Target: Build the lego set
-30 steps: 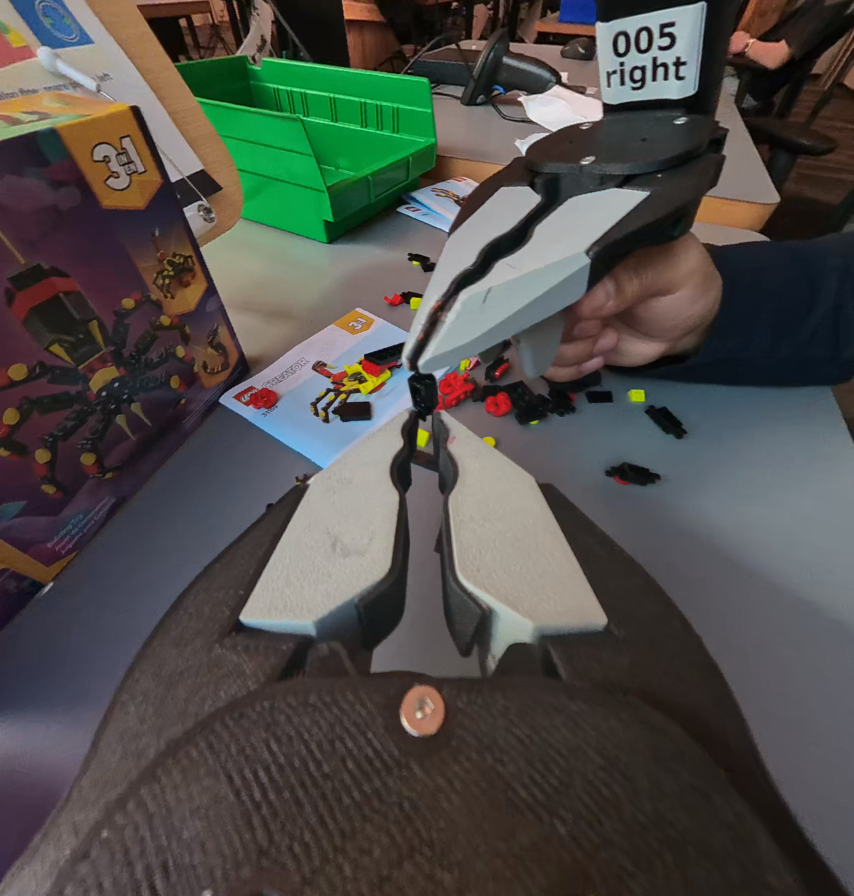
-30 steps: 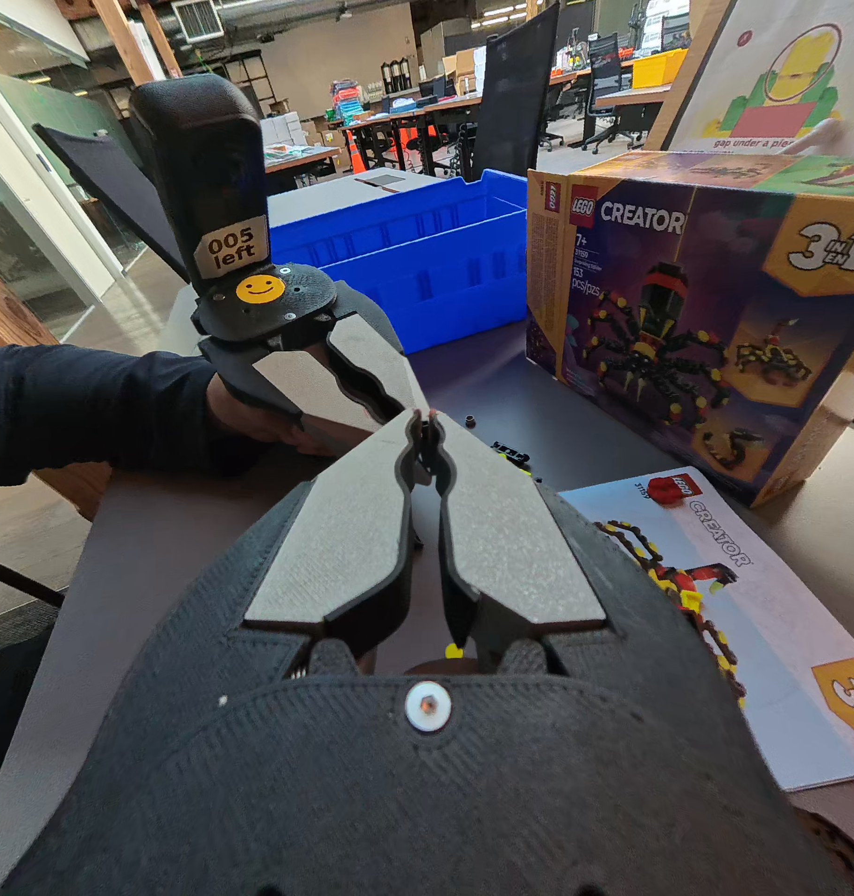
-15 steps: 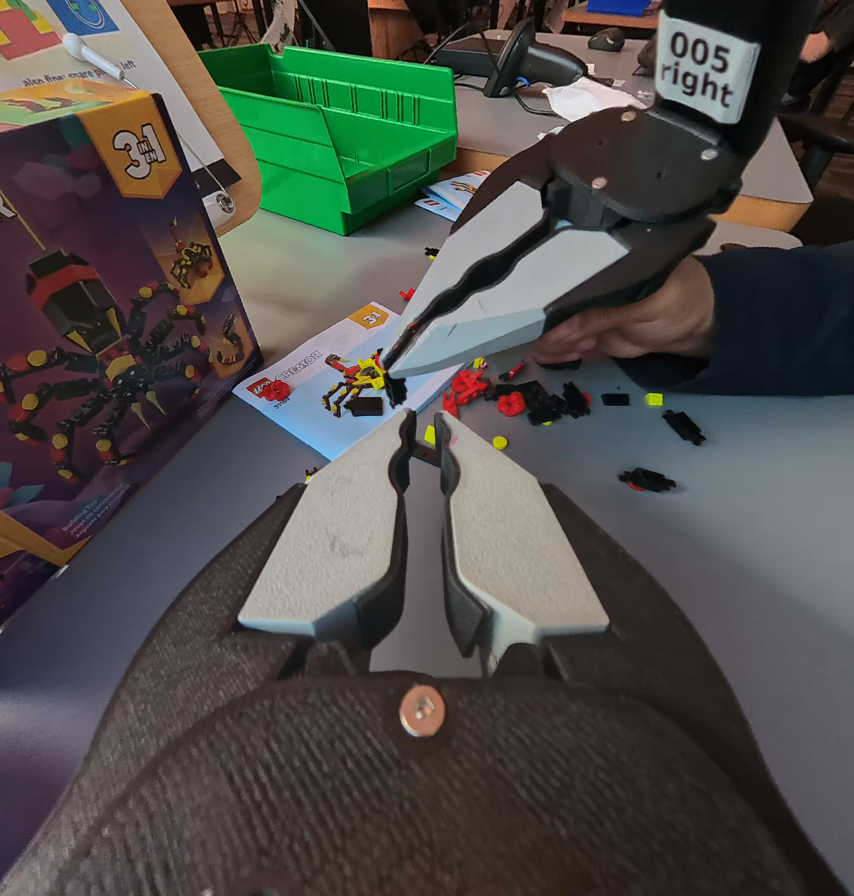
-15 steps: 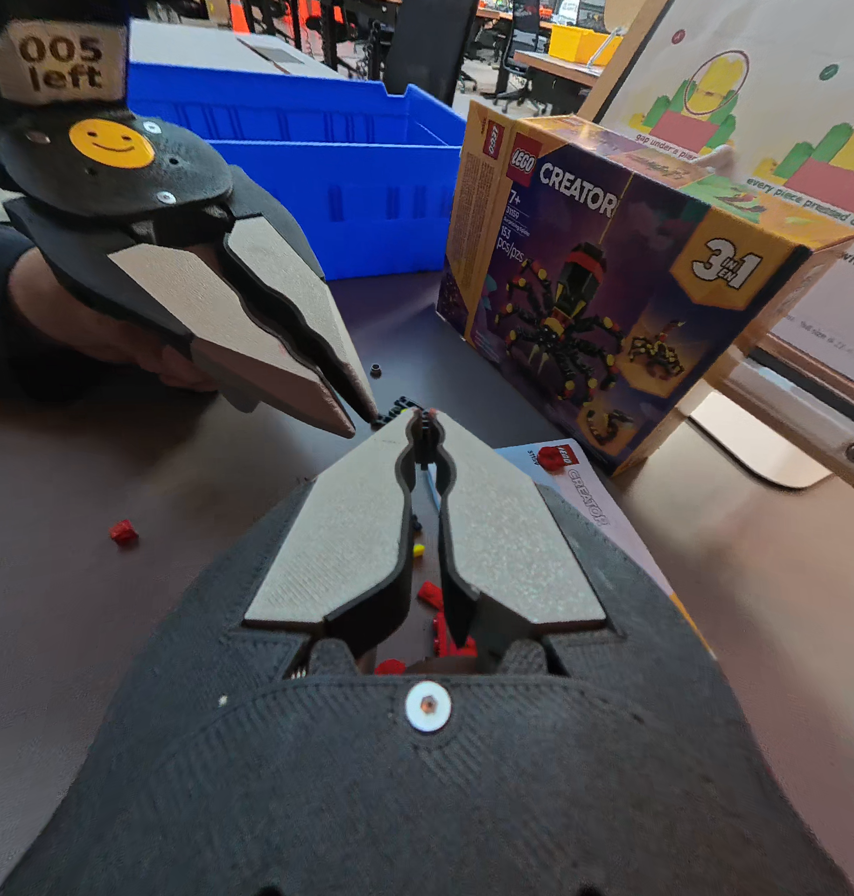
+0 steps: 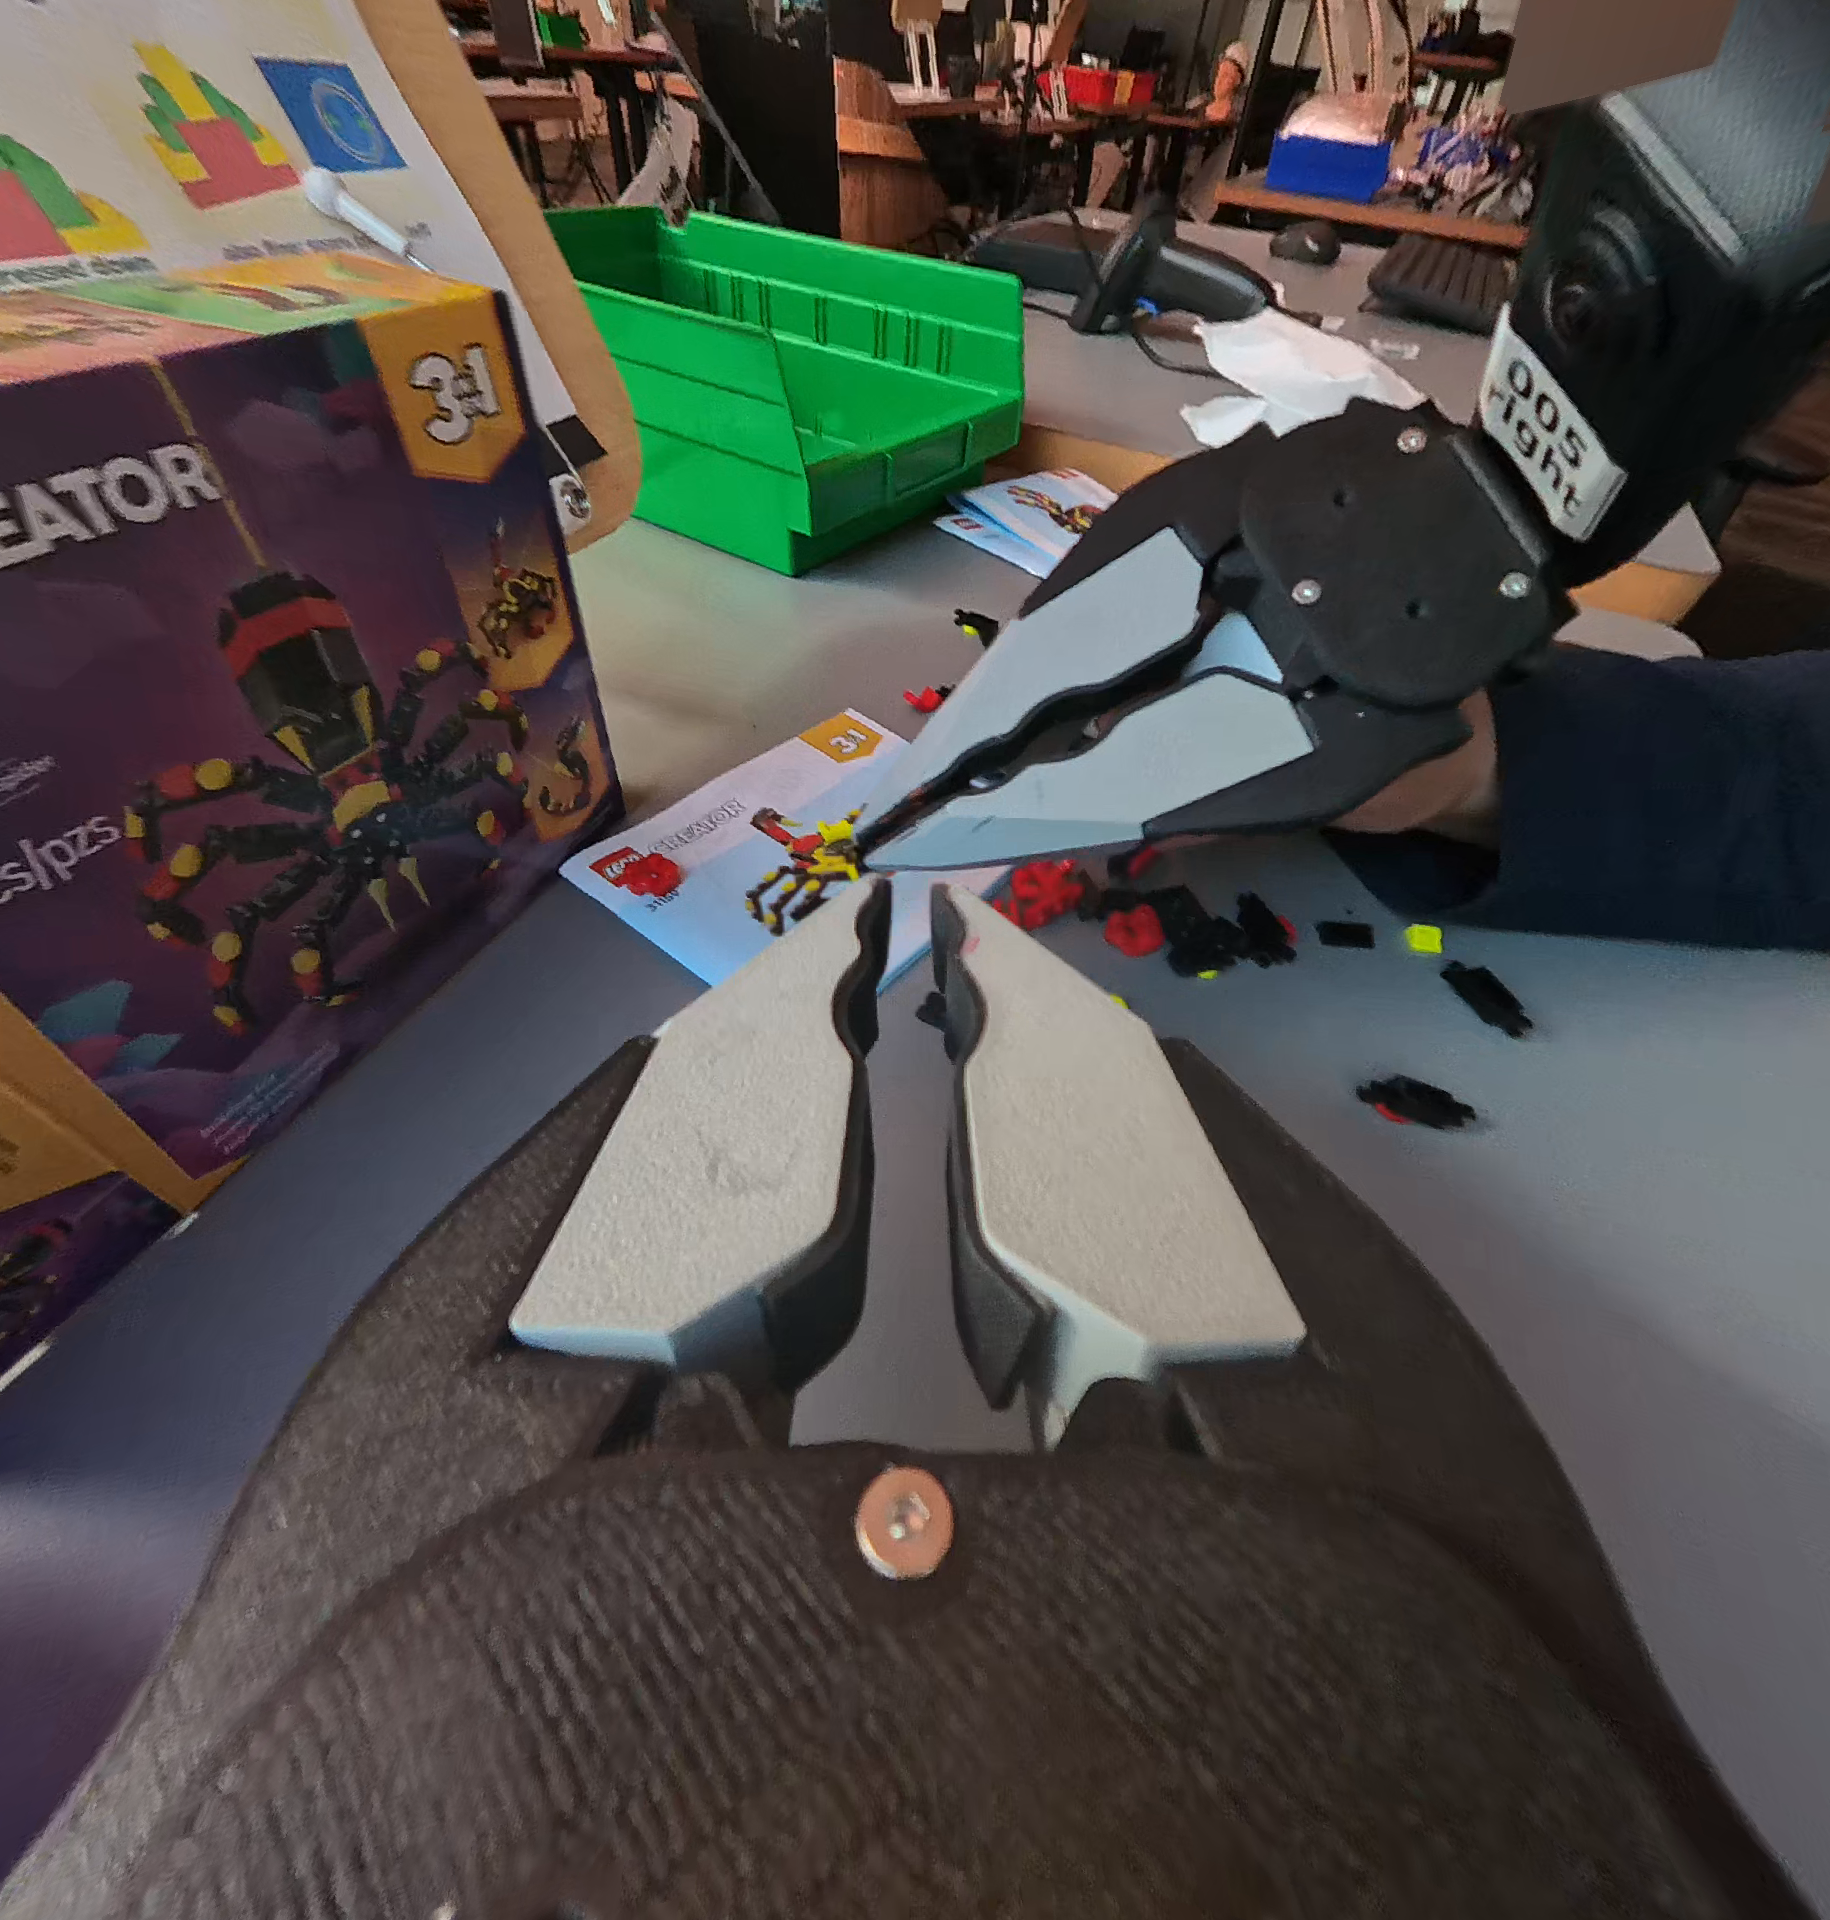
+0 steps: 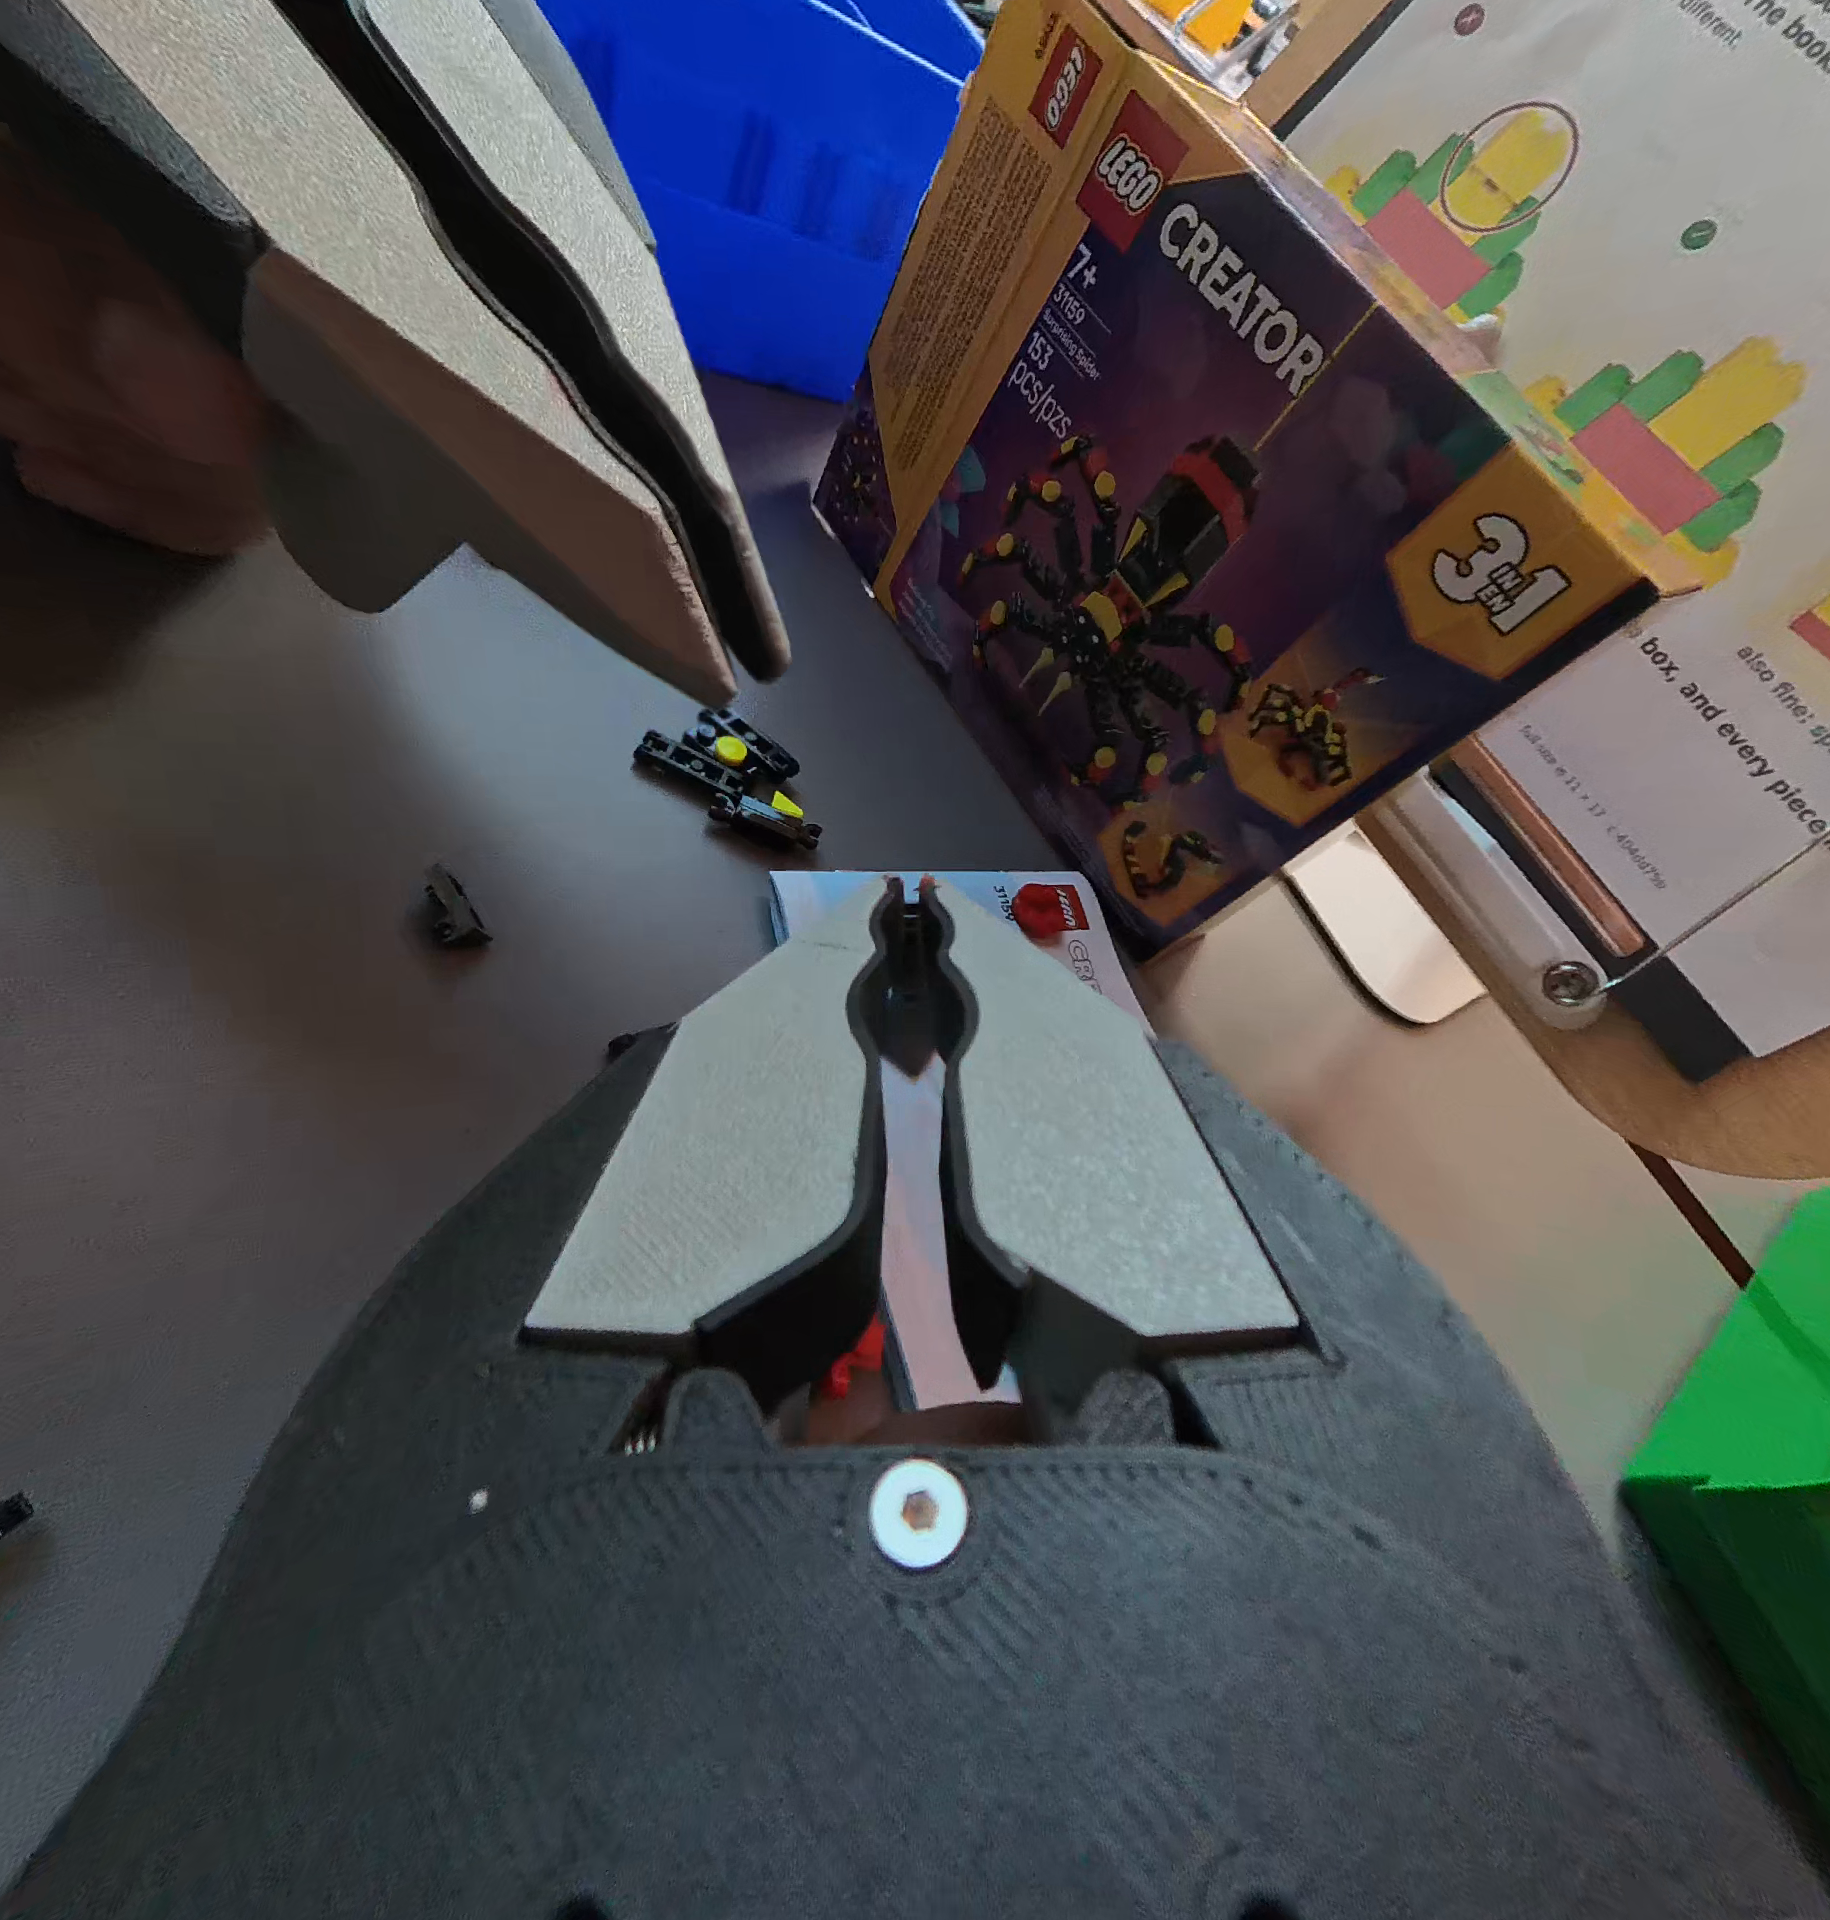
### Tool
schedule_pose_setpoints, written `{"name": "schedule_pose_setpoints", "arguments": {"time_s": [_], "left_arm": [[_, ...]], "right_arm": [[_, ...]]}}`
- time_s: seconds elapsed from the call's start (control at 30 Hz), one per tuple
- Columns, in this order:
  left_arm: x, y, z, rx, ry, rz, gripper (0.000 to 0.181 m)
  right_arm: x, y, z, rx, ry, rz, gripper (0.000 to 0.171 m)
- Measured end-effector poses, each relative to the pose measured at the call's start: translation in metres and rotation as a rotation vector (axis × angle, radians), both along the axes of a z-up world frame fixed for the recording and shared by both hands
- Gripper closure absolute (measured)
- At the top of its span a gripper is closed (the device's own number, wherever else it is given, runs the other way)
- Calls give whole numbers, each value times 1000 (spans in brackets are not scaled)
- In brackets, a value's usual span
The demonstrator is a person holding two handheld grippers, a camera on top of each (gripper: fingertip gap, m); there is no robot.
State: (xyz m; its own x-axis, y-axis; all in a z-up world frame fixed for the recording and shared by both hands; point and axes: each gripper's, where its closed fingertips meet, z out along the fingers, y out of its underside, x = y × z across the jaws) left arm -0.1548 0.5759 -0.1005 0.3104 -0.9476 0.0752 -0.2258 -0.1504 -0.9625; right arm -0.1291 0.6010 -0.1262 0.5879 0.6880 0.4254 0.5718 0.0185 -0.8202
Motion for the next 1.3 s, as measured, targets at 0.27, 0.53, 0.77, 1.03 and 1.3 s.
{"name": "schedule_pose_setpoints", "arguments": {"time_s": [0.27, 0.53, 0.77, 1.03, 1.3], "left_arm": [[-14, 17, 7, 14, -46, 65, 178], [-24, 29, 12, 130, -36, 131, 177], [-34, 31, 23, 231, -76, 222, 178], [-50, 28, 40, 446, -107, 406, 181], [-38, 35, 25, 449, 32, 407, 181]], "right_arm": [[10, 4, 8, -48, 107, -4, 171], [-19, -35, 3, -246, 190, 253, 171], [-11, -60, -39, -428, -49, 303, 161], [2, -45, 10, -196, 219, 184, 157], [30, -31, 34, -10, 301, 23, 164]]}}
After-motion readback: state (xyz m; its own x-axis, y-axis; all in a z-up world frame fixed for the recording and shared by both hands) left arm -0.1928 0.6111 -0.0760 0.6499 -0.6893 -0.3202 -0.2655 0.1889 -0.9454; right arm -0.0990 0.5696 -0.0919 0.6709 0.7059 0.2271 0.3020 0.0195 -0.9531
